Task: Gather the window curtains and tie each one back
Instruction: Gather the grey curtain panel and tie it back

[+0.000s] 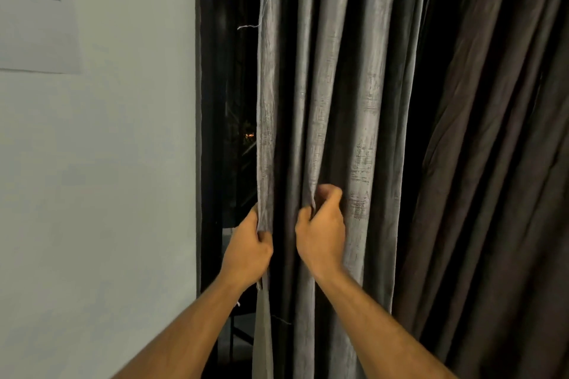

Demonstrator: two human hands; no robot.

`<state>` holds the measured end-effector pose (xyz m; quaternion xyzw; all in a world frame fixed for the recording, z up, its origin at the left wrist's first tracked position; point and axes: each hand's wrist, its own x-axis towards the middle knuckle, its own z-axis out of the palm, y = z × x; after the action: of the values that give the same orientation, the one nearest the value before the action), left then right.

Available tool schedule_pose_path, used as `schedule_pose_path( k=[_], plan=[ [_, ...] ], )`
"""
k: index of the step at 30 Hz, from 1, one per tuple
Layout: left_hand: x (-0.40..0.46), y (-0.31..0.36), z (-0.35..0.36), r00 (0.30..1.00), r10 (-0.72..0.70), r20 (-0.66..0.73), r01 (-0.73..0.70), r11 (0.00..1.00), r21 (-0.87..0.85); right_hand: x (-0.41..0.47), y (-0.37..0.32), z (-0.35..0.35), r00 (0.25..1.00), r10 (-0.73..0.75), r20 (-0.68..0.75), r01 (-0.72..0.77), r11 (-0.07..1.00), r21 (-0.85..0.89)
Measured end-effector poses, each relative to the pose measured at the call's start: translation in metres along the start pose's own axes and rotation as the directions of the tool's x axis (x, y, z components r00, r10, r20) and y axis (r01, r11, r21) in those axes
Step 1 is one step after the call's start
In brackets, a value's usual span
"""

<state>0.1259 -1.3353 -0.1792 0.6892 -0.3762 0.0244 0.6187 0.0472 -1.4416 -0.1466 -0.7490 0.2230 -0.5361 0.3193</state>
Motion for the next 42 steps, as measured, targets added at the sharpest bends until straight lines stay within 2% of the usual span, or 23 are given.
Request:
schedule_pose_path(
  k=[2, 4, 5, 9, 11, 13, 17, 20, 22, 26, 28, 33, 36, 39, 42],
  plan=[
    [0.001, -0.001, -0.001, 0.999, -0.01, -0.031, 0.01, 1.0, 0.01, 0.0, 0.002, 0.003, 0.97, -0.224, -0.093, 0.217, 0.972, -0.088],
    [0.0, -0.004, -0.002, 0.998, 0.013, -0.065, -0.01, 0.999, 0.043, 0.003, 0.009, 0.007, 0.933, -0.358, -0.047, 0.342, 0.918, -0.203],
    [-0.003, -0.004, -0.002, 0.996, 0.048, -0.079, -0.042, 0.997, 0.071, 0.007, 0.015, 0.009, 0.933, -0.36, 0.004, 0.348, 0.901, -0.259],
    [-0.008, -0.007, -0.001, 0.962, 0.252, -0.101, -0.227, 0.951, 0.211, 0.012, 0.014, 0.007, 0.985, -0.1, 0.142, 0.136, 0.953, -0.272],
    [-0.004, -0.008, 0.0, 0.961, 0.256, -0.109, -0.23, 0.951, 0.205, 0.014, 0.007, 0.009, 0.978, -0.055, 0.203, 0.113, 0.952, -0.286],
    [-0.001, -0.009, 0.002, 0.973, 0.2, -0.114, -0.18, 0.97, 0.164, 0.016, 0.007, 0.019, 0.967, -0.036, 0.251, 0.107, 0.955, -0.277],
    [0.0, -0.009, 0.008, 0.982, 0.184, -0.053, -0.176, 0.977, 0.123, 0.01, 0.002, 0.027, 0.935, -0.05, 0.35, 0.042, 0.999, 0.031],
    [0.006, -0.011, 0.009, 0.978, 0.198, -0.061, -0.185, 0.968, 0.169, 0.011, -0.004, 0.026, 0.893, -0.034, 0.448, -0.069, 0.975, 0.213],
    [0.006, -0.008, 0.008, 0.972, 0.225, -0.074, -0.208, 0.961, 0.184, 0.011, 0.0, 0.025, 0.891, -0.027, 0.453, -0.075, 0.976, 0.206],
    [0.001, -0.002, 0.006, 0.975, 0.216, -0.046, -0.21, 0.971, 0.118, 0.006, 0.015, 0.019, 0.94, 0.042, 0.338, -0.104, 0.98, 0.168],
    [0.003, -0.007, 0.006, 0.979, 0.194, -0.054, -0.188, 0.976, 0.109, 0.011, 0.017, 0.016, 0.94, 0.074, 0.332, -0.139, 0.975, 0.176],
    [0.018, 0.0, 0.007, 0.969, 0.18, -0.167, -0.157, 0.977, 0.144, 0.016, 0.005, 0.011, 0.886, 0.085, 0.455, -0.202, 0.955, 0.216],
    [0.011, 0.0, 0.006, 0.972, 0.17, -0.163, -0.144, 0.976, 0.164, 0.014, 0.002, 0.012, 0.868, 0.086, 0.489, -0.208, 0.958, 0.2],
    [0.0, -0.005, 0.005, 0.96, 0.224, -0.166, -0.193, 0.964, 0.184, 0.011, -0.005, 0.017, 0.844, 0.12, 0.522, -0.258, 0.945, 0.2],
    [-0.003, -0.001, 0.006, 0.967, 0.232, -0.108, -0.223, 0.971, 0.086, 0.002, -0.019, 0.019, 0.738, 0.059, 0.672, -0.301, 0.921, 0.249]
  ],
)
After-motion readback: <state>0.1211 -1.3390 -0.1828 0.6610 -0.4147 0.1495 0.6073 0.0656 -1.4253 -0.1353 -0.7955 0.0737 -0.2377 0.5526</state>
